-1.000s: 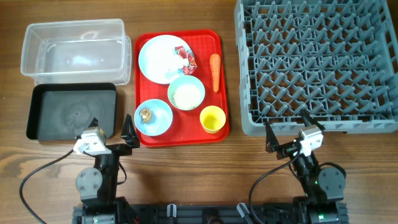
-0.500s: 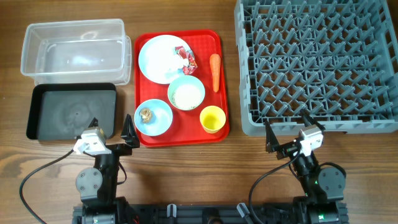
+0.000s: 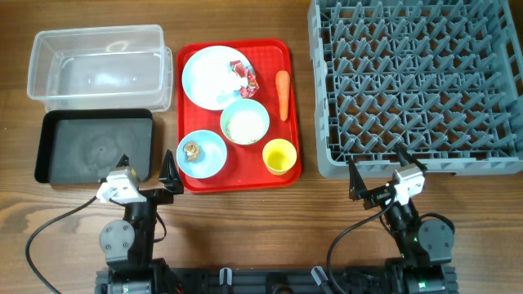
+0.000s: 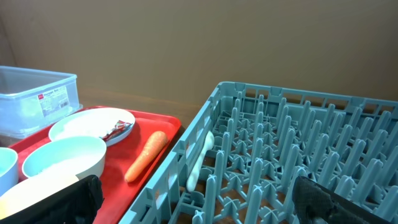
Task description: Sort waste into correct bins and load items into the dishwasher rack
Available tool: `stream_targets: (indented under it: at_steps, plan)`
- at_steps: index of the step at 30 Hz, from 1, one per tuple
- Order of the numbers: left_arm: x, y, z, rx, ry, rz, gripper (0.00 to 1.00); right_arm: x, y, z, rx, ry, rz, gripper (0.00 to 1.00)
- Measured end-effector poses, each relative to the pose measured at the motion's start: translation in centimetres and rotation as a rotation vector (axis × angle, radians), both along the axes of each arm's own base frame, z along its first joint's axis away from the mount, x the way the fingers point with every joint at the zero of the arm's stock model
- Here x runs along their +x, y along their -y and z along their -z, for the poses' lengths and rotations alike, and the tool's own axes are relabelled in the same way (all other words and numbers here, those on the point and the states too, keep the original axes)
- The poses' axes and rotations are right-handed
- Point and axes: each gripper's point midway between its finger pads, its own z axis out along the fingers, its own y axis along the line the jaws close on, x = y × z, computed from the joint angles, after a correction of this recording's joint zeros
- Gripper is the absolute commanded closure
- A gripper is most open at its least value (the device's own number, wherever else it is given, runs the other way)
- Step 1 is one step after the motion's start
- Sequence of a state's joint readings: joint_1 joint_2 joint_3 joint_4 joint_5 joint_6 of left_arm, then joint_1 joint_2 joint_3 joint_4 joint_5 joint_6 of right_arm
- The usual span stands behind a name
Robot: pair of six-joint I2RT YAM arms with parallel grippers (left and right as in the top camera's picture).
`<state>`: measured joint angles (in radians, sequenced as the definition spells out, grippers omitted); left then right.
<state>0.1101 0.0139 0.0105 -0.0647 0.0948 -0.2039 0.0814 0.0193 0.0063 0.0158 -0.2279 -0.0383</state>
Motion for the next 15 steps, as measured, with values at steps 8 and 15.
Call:
stream_targets:
  at_steps: [8, 15]
  plan:
    - [0.0, 0.0, -0.01, 0.0, 0.0, 0.0, 0.0, 0.0, 0.0, 0.0, 0.0, 0.0, 0.0, 0.0]
    - [0.0, 0.01, -0.02, -0.004, 0.001, 0.0, 0.0, 0.0, 0.0, 0.0, 0.0, 0.0, 0.0, 0.0]
